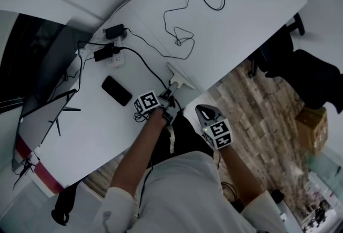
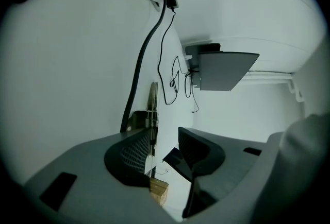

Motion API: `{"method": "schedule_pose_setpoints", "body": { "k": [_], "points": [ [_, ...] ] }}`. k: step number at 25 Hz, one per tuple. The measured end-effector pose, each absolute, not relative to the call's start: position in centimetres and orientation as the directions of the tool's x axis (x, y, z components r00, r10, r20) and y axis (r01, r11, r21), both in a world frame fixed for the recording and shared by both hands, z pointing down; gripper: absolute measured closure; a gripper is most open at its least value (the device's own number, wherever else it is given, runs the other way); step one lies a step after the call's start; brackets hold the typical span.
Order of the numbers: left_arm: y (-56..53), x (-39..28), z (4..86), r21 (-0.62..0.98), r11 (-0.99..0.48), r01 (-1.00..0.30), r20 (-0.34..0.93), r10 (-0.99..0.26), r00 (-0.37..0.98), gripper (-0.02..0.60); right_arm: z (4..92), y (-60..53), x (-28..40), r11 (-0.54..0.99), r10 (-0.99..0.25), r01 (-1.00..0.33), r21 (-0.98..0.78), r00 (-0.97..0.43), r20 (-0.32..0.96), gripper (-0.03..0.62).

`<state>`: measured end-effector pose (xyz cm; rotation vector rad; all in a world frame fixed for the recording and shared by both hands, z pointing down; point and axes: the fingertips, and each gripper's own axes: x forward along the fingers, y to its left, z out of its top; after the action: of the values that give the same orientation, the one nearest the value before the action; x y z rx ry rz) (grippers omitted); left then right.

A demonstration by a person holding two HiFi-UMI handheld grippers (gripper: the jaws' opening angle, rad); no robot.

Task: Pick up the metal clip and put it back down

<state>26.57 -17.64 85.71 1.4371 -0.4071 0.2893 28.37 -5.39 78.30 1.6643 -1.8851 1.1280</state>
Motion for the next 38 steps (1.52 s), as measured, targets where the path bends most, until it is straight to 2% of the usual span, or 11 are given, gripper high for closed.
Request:
{"method": "schedule_pose_setpoints", "body": {
  "k": [9,17,22,27,33,38],
  "points": [
    [-17.5,23.8,84.4,0.872,0.049,-0.487,0.489,-0.037,0.872,0.388,77.1,-5.7,28.4,0.001,-0.647,-0.954,-0.301,-0.23,0.727,0.559],
    [-17.2,21.7,81.4,0.898,0.006,-0.44,0.44,-0.041,0.897,0.39,75.4,-7.6,28.1,0.058,-0.672,-0.961,-0.27,-0.238,0.701,0.559],
    [-17.8,20.0,78.0,0.895,-0.102,-0.435,0.428,-0.083,0.9,0.431,73.5,-8.8,26.7,0.109,-0.682,-0.952,-0.285,-0.28,0.676,0.559],
    [-18.8,17.1,74.4,0.833,-0.259,-0.489,0.454,-0.185,0.871,0.479,72.6,-9.0,25.6,0.156,-0.683,-0.948,-0.276,-0.306,0.664,0.559],
    [-18.8,12.9,71.4,0.779,-0.347,-0.523,0.45,-0.271,0.851,0.534,72.1,-9.2,23.9,0.193,-0.691,-0.945,-0.265,-0.322,0.647,0.559],
    [-17.3,9.8,69.9,0.685,-0.449,-0.574,0.481,-0.313,0.819,0.548,70.8,-9.4,21.8,0.225,-0.697,-0.943,-0.246,-0.333,0.635,0.559]
  ]
}}
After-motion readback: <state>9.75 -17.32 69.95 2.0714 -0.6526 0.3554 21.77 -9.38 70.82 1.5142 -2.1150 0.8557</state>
